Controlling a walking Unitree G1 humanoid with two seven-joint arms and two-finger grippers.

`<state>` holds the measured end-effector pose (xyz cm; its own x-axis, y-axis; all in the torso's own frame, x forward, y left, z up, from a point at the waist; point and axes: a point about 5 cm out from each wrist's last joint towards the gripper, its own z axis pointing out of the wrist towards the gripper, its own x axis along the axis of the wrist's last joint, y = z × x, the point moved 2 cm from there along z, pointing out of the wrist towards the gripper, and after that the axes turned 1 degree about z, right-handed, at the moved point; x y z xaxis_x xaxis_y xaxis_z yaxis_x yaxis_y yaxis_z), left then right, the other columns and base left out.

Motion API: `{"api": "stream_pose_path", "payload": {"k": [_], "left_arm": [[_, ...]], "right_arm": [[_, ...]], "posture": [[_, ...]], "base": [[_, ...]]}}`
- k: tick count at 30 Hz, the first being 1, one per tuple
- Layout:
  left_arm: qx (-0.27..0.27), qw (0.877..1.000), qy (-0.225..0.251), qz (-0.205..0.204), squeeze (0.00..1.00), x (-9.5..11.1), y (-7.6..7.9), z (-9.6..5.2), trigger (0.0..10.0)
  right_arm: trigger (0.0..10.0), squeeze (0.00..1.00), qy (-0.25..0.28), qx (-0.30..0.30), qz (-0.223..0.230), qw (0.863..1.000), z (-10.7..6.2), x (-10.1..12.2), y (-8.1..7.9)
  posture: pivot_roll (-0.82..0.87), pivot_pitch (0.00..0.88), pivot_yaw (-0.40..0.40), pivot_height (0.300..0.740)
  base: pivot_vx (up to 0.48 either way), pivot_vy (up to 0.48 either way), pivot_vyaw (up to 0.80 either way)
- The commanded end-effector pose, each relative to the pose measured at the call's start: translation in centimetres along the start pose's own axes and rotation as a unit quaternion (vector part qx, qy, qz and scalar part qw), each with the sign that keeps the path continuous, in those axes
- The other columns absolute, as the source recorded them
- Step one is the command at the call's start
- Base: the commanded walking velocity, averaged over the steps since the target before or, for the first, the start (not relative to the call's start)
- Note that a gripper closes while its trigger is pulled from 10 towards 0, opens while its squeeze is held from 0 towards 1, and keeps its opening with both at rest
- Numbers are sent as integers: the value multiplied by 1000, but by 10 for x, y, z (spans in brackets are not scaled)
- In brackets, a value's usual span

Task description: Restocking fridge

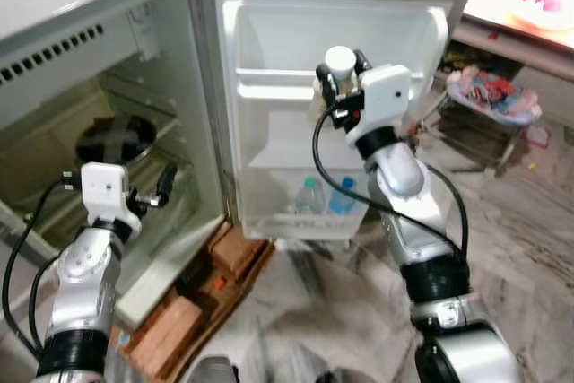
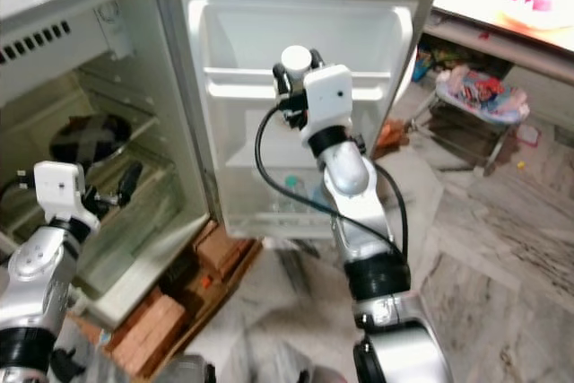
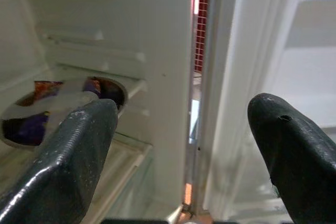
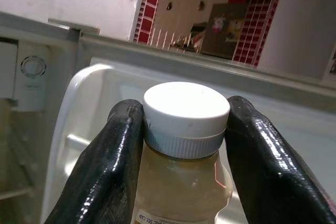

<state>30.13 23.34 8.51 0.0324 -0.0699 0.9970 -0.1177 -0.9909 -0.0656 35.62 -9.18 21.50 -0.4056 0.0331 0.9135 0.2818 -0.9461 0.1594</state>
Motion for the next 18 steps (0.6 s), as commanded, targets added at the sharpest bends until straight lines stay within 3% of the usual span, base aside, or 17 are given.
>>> {"api": "stream_pose_path", "payload": {"k": [1, 4, 10, 18], "left_arm": [[-18, 1000, 6, -2, 0, 4, 8, 2, 10000], [-21, 1000, 9, 2, 0, 6, 8, 0, 10000], [-30, 999, 18, 2, 0, 9, 8, -7, 10000], [-30, 999, 17, 3, 0, 9, 6, -8, 10000]], "right_arm": [[10000, 0, 15, -18, -13, 1000, 8, 7, 16], [10000, 0, 26, -13, -22, 999, 26, 14, 18], [10000, 0, 34, -24, -34, 999, 39, 19, 26], [10000, 0, 43, -47, -64, 996, 43, 22, 37]], "posture": [[149, 0, -48, 740], [161, 0, -49, 740], [182, 0, -53, 740], [182, 0, -52, 740]], "base": [[0, 0, 0], [0, 0, 0], [0, 0, 0], [348, 0, 0]]}}
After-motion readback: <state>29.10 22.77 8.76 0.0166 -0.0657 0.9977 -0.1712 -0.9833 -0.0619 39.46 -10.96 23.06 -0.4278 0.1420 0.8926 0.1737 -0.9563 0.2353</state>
